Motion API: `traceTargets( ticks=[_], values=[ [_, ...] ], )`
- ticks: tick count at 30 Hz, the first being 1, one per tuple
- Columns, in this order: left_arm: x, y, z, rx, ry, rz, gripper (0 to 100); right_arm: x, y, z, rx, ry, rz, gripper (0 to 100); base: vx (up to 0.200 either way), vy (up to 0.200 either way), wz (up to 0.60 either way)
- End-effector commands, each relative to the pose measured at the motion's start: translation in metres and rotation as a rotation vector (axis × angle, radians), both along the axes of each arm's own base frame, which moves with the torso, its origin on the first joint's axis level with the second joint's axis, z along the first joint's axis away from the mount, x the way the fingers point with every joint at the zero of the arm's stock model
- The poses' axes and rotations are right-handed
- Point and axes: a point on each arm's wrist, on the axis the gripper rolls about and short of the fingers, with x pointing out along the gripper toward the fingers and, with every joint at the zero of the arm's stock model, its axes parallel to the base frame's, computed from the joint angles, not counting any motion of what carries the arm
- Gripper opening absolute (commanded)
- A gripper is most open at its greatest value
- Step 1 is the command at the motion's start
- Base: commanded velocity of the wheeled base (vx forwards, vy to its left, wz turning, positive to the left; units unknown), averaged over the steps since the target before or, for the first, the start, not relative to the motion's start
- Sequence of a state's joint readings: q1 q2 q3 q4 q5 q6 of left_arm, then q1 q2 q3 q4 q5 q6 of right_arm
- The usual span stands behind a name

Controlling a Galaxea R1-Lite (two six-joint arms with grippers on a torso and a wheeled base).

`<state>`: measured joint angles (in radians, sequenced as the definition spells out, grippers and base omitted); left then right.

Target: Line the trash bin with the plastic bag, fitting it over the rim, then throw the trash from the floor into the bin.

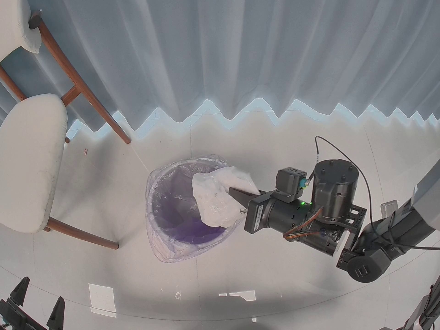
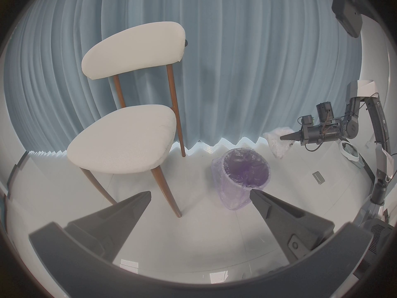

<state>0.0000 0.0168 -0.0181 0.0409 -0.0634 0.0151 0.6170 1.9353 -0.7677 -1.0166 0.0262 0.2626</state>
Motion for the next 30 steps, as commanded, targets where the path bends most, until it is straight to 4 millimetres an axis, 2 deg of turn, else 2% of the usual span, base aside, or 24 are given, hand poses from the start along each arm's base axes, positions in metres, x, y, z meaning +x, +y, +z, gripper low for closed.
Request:
traceTargets(
  ticks=[1, 5, 9, 16, 22, 30],
  values=[
    [0.0, 0.0, -0.006, 0.002, 0.003, -0.003, 100, 0.013, 0.008, -0.021, -0.025, 0.024, -0.002, 0, 0.0, 0.0, 0.0],
    [0.0, 0.0, -0.005, 0.002, 0.002, -0.003, 100, 0.023, 0.014, -0.036, -0.03, 0.005, -0.005, 0, 0.0, 0.0, 0.0],
    [0.0, 0.0, -0.006, 0.0, 0.003, -0.004, 100, 0.037, 0.024, -0.061, -0.046, 0.001, -0.002, 0, 0.0, 0.0, 0.0],
    [0.0, 0.0, -0.005, 0.0, 0.002, -0.004, 100, 0.064, 0.042, -0.081, -0.023, -0.069, -0.013, 0, 0.0, 0.0, 0.0],
    [0.0, 0.0, -0.005, -0.001, 0.0, -0.004, 100, 0.07, 0.047, -0.1, -0.045, -0.076, -0.016, 0, 0.0, 0.0, 0.0],
    [0.0, 0.0, -0.005, -0.001, 0.0, -0.003, 100, 0.082, 0.047, -0.115, -0.039, -0.119, -0.032, 0, 0.0, 0.0, 0.0]
  ],
)
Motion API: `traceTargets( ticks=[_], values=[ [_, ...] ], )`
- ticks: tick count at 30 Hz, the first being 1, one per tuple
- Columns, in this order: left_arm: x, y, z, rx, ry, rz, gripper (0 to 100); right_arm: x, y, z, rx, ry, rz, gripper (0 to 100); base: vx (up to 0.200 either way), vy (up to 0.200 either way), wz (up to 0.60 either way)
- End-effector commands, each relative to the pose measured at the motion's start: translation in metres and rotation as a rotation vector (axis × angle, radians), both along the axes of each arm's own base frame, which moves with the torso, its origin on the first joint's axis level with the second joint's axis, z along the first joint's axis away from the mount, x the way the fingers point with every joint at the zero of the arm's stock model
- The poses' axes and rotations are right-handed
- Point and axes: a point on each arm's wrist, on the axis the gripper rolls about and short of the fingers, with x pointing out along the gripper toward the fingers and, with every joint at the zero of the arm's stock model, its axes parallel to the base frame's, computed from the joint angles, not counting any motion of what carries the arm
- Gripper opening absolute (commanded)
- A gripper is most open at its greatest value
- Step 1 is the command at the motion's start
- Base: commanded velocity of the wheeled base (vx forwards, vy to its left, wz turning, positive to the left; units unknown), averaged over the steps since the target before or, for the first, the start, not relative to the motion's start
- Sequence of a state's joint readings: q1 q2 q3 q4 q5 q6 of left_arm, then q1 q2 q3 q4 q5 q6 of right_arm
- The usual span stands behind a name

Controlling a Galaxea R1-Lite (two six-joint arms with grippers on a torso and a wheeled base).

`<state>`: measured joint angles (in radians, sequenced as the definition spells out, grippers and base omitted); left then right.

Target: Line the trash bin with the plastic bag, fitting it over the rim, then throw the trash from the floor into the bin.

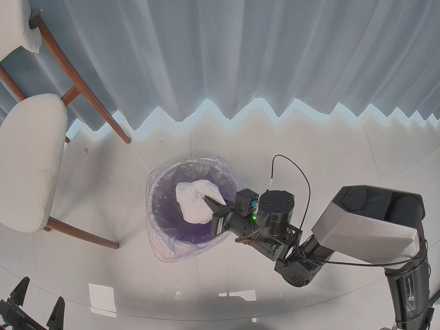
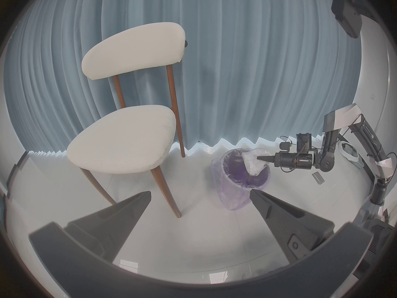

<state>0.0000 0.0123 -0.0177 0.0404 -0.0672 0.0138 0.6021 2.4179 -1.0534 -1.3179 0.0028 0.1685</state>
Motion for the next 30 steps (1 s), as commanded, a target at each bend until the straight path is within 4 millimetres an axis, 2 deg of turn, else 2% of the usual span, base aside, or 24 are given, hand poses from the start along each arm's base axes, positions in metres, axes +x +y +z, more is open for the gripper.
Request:
traceTargets(
  ticks=[1, 10, 11, 14, 17, 20, 21, 23, 24, 25, 26, 27, 30],
  values=[
    [0.0, 0.0, -0.005, 0.0, 0.005, 0.001, 100, 0.004, 0.0, -0.021, -0.02, 0.021, -0.005, 0, 0.0, 0.0, 0.0],
    [0.0, 0.0, -0.005, 0.0, 0.005, 0.0, 100, 0.006, -0.001, -0.026, -0.025, 0.027, -0.011, 0, 0.0, 0.0, 0.0],
    [0.0, 0.0, -0.005, 0.0, 0.005, 0.001, 100, 0.007, -0.002, -0.025, -0.024, 0.024, -0.012, 100, 0.0, 0.0, 0.0],
    [0.0, 0.0, -0.005, 0.0, 0.005, 0.0, 100, 0.009, -0.001, -0.022, -0.017, 0.006, -0.014, 100, 0.0, 0.0, 0.0],
    [0.0, 0.0, -0.005, 0.0, 0.003, 0.0, 100, 0.017, 0.004, -0.003, 0.031, -0.063, -0.042, 100, 0.0, 0.0, 0.0],
    [0.0, 0.0, -0.005, -0.002, 0.003, 0.0, 100, 0.015, 0.003, 0.019, 0.057, -0.099, -0.047, 100, 0.0, 0.0, 0.0],
    [0.0, 0.0, -0.005, -0.002, 0.003, 0.001, 100, 0.014, 0.003, 0.02, 0.058, -0.1, -0.047, 100, 0.0, 0.0, 0.0],
    [0.0, 0.0, -0.005, -0.003, 0.003, 0.001, 100, 0.005, -0.004, 0.05, 0.083, -0.137, -0.047, 100, 0.0, 0.0, 0.0],
    [0.0, 0.0, -0.005, -0.003, 0.003, 0.001, 100, 0.003, -0.005, 0.054, 0.086, -0.141, -0.047, 100, 0.0, 0.0, 0.0],
    [0.0, 0.0, -0.005, -0.003, 0.003, 0.001, 100, -0.006, -0.012, 0.076, 0.104, -0.166, -0.05, 100, 0.0, 0.0, 0.0],
    [0.0, 0.0, -0.005, -0.002, 0.003, 0.001, 100, -0.012, -0.018, 0.088, 0.11, -0.174, -0.056, 100, 0.0, 0.0, 0.0],
    [0.0, 0.0, -0.005, -0.003, 0.003, 0.001, 100, -0.015, -0.021, 0.092, 0.111, -0.177, -0.059, 100, 0.0, 0.0, 0.0],
    [0.0, 0.0, -0.005, -0.002, 0.003, 0.001, 100, -0.038, -0.05, 0.118, 0.123, -0.186, -0.119, 100, 0.0, 0.0, 0.0]
  ],
)
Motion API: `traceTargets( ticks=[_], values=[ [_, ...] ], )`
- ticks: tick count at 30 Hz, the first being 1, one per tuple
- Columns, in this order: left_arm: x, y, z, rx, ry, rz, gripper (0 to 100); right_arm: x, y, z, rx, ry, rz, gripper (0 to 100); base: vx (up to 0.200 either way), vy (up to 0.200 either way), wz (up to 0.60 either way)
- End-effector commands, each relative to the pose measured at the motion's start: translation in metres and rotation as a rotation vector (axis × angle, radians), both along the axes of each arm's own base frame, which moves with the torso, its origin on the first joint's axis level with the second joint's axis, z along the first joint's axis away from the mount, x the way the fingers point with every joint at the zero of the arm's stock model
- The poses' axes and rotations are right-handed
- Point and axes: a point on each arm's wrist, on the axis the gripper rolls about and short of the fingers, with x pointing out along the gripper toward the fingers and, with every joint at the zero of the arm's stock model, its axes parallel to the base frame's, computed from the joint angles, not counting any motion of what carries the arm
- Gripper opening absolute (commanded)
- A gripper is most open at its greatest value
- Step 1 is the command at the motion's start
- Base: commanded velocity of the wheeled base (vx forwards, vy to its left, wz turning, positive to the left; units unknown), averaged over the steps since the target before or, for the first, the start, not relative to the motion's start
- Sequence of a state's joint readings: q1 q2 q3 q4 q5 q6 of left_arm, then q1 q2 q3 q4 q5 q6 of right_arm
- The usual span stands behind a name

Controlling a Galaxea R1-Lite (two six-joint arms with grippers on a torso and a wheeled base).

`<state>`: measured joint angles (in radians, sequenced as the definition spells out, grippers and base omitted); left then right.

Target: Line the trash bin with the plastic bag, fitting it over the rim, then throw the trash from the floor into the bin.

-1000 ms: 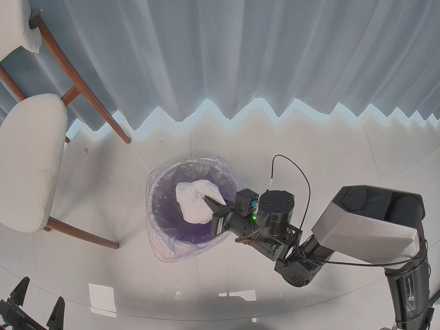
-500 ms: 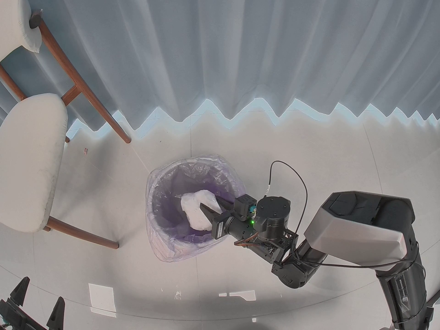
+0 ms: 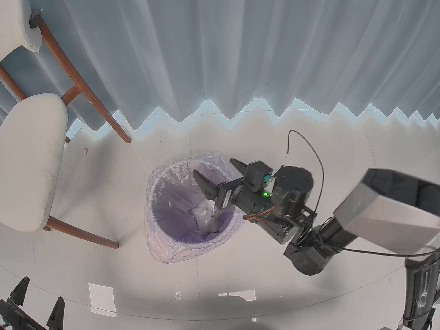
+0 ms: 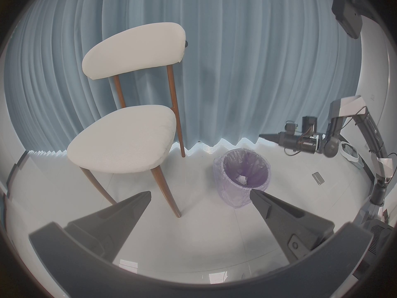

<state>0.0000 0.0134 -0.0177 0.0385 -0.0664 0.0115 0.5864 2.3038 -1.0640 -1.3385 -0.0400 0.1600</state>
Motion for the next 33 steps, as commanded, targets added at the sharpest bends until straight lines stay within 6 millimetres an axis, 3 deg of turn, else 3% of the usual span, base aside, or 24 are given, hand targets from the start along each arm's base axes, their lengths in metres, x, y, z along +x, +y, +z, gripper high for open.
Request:
traceTargets(
  ticks=[1, 8, 11, 12, 13, 17, 28, 30, 33],
  values=[
    [0.0, 0.0, -0.005, -0.001, 0.004, 0.0, 100, -0.041, -0.049, 0.068, 0.051, -0.062, -0.079, 100, 0.0, 0.0, 0.0],
    [0.0, 0.0, -0.005, -0.001, 0.003, 0.0, 100, -0.079, -0.124, 0.1, 0.06, -0.093, -0.232, 100, 0.0, 0.0, 0.0],
    [0.0, 0.0, -0.005, 0.001, 0.003, 0.0, 100, -0.093, -0.141, 0.107, 0.066, -0.108, -0.269, 100, 0.0, 0.0, 0.0],
    [0.0, 0.0, -0.005, 0.002, 0.002, 0.0, 100, -0.108, -0.159, 0.112, 0.066, -0.121, -0.312, 100, 0.0, 0.0, 0.0],
    [0.0, 0.0, -0.005, 0.002, 0.002, 0.0, 100, -0.109, -0.16, 0.112, 0.066, -0.121, -0.315, 100, 0.0, 0.0, 0.0],
    [0.0, 0.0, -0.005, 0.004, 0.002, 0.0, 100, -0.151, -0.194, 0.114, 0.063, -0.142, -0.408, 100, 0.0, 0.0, 0.0],
    [0.0, 0.0, -0.005, 0.002, 0.001, 0.0, 100, -0.235, -0.229, 0.123, 0.05, -0.218, -0.54, 100, 0.0, 0.0, 0.0],
    [0.0, 0.0, -0.005, 0.002, 0.001, 0.0, 100, -0.241, -0.229, 0.123, 0.045, -0.212, -0.542, 100, 0.0, 0.0, 0.0],
    [0.0, 0.0, -0.005, 0.002, 0.001, 0.0, 100, -0.278, -0.232, 0.117, -0.016, -0.161, -0.545, 100, 0.0, 0.0, 0.0]
  ],
)
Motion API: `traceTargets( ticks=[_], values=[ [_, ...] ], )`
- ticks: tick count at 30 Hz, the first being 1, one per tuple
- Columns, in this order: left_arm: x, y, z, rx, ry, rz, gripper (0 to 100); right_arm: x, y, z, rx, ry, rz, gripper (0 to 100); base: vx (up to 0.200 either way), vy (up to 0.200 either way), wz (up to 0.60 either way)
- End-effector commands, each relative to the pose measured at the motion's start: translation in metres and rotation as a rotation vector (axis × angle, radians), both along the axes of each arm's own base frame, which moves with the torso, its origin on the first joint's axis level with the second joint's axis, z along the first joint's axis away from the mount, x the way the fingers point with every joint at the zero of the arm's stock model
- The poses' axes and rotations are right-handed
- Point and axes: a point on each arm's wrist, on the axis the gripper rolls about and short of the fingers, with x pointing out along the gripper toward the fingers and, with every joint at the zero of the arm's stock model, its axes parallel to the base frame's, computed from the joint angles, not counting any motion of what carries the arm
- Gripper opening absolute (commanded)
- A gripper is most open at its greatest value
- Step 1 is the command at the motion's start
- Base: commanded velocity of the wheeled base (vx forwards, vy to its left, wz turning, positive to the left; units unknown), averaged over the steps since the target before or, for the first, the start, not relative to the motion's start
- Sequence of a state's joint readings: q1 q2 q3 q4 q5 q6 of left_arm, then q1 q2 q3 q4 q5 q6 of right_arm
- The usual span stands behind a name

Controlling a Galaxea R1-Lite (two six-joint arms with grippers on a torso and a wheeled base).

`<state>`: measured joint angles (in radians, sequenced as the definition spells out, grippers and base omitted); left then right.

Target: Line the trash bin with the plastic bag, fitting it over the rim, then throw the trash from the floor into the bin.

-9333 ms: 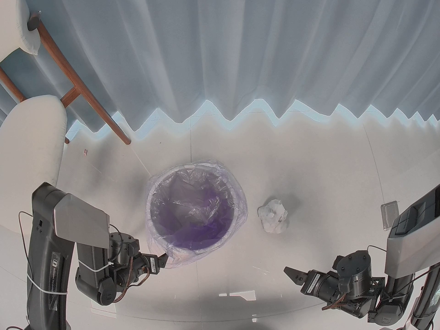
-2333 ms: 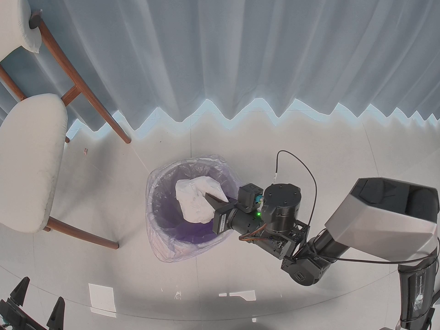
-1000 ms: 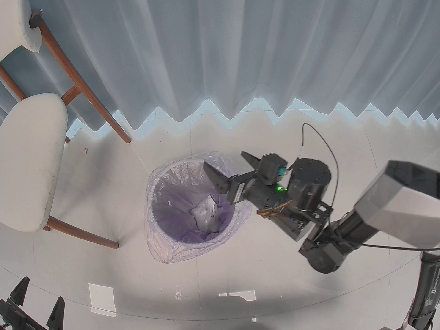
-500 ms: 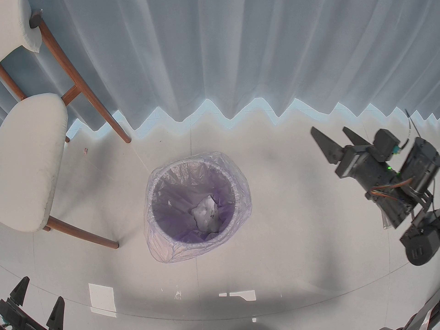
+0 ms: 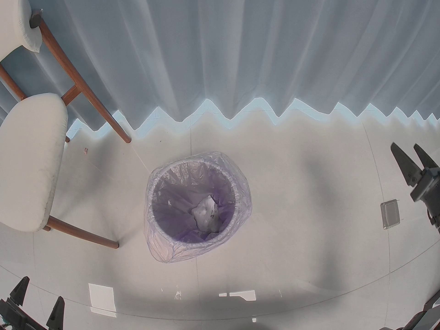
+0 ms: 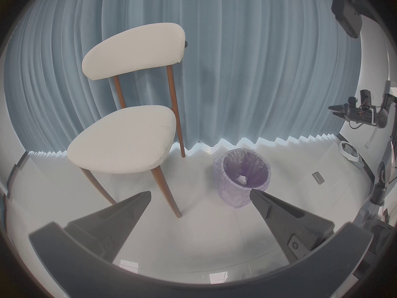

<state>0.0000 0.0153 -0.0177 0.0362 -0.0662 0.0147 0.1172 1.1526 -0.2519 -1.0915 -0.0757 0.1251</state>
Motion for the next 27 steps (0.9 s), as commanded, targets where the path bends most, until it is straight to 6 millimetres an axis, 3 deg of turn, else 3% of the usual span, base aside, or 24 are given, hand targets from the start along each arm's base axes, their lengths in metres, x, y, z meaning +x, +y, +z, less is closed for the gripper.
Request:
traceTargets(
  ticks=[1, 5, 6, 8, 13, 22, 27],
  values=[
    [0.0, 0.0, -0.005, -0.001, 0.002, 0.0, 100, -0.072, -0.011, 0.003, -0.042, -0.04, -0.039, 100, 0.0, 0.0, 0.0],
    [0.0, 0.0, -0.005, -0.001, 0.002, 0.0, 100, -0.105, -0.014, -0.013, -0.063, 0.03, -0.04, 100, 0.0, 0.0, 0.0],
    [0.0, 0.0, -0.005, -0.001, 0.002, 0.0, 100, -0.105, -0.014, -0.013, -0.063, 0.03, -0.04, 100, 0.0, 0.0, 0.0],
    [0.0, 0.0, -0.005, -0.001, 0.002, 0.0, 100, -0.127, -0.016, -0.031, -0.07, 0.085, -0.044, 100, 0.0, 0.0, 0.0],
    [0.0, 0.0, -0.005, -0.001, 0.002, 0.0, 100, -0.153, -0.018, -0.062, -0.088, 0.151, -0.074, 100, 0.0, 0.0, 0.0],
    [0.0, 0.0, -0.005, -0.001, 0.002, 0.0, 100, -0.165, -0.019, -0.105, -0.144, 0.168, -0.084, 100, 0.0, 0.0, 0.0],
    [0.0, 0.0, -0.005, -0.001, 0.002, 0.0, 100, -0.163, -0.019, -0.113, -0.144, 0.195, -0.099, 100, 0.0, 0.0, 0.0]
  ],
)
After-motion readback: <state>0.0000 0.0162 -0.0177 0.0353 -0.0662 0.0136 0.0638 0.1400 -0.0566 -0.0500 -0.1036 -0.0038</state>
